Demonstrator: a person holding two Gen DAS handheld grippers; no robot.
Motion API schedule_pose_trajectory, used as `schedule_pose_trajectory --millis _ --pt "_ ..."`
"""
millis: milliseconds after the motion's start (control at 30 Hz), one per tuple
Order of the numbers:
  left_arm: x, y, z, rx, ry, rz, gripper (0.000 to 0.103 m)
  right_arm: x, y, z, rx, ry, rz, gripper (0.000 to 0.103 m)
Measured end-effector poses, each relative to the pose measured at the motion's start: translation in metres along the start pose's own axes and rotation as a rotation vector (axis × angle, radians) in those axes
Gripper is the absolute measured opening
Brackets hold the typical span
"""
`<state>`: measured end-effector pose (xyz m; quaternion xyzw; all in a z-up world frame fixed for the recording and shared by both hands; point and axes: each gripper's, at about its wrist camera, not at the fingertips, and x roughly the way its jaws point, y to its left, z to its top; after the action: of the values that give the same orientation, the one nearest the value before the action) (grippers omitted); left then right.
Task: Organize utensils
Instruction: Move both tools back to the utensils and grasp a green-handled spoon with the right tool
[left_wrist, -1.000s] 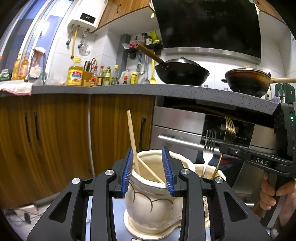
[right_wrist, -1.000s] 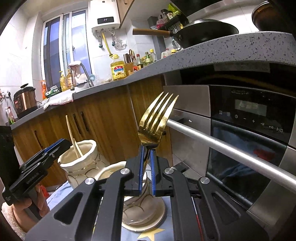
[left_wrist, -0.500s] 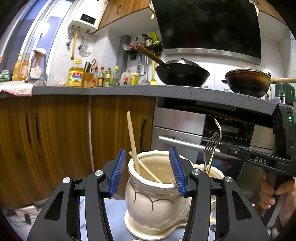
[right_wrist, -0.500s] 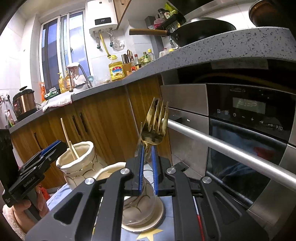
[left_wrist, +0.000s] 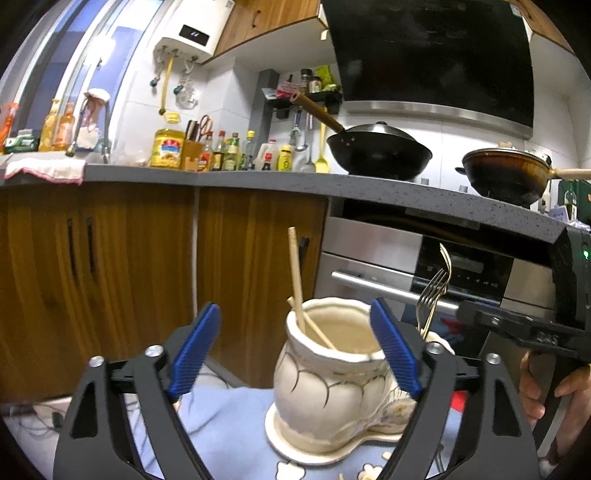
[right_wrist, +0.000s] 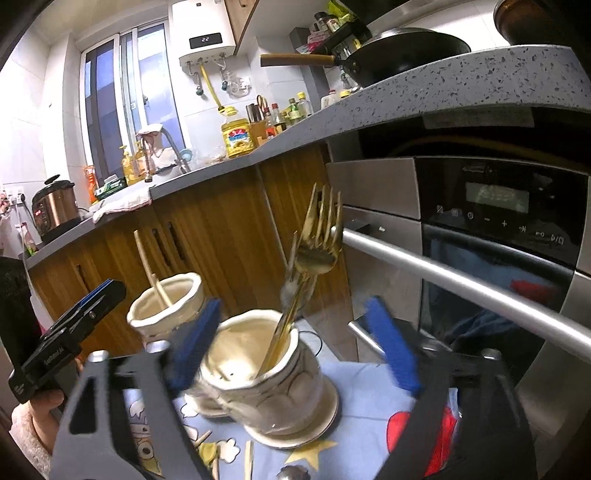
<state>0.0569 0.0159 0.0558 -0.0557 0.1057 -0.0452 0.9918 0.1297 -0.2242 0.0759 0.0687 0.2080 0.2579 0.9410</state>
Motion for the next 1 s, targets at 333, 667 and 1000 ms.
schedule_pose_trajectory --millis 333,667,1000 --pt "-0.024 0.002 -0.024 0.055 0.17 0.035 0.096 -0.019 -0.001 -0.036 -0.032 0.089 -0.07 0.098" --pt "-0.045 0.004 -0.062 0.035 0.401 0.032 0.096 -0.025 -0.004 -0.074 -0.024 0.226 -0.084 0.098" --pt "-0.062 -0.013 -0.095 0.116 0.536 0.026 0.096 -0.048 0.026 -0.094 -0.118 0.29 -0.047 0.098"
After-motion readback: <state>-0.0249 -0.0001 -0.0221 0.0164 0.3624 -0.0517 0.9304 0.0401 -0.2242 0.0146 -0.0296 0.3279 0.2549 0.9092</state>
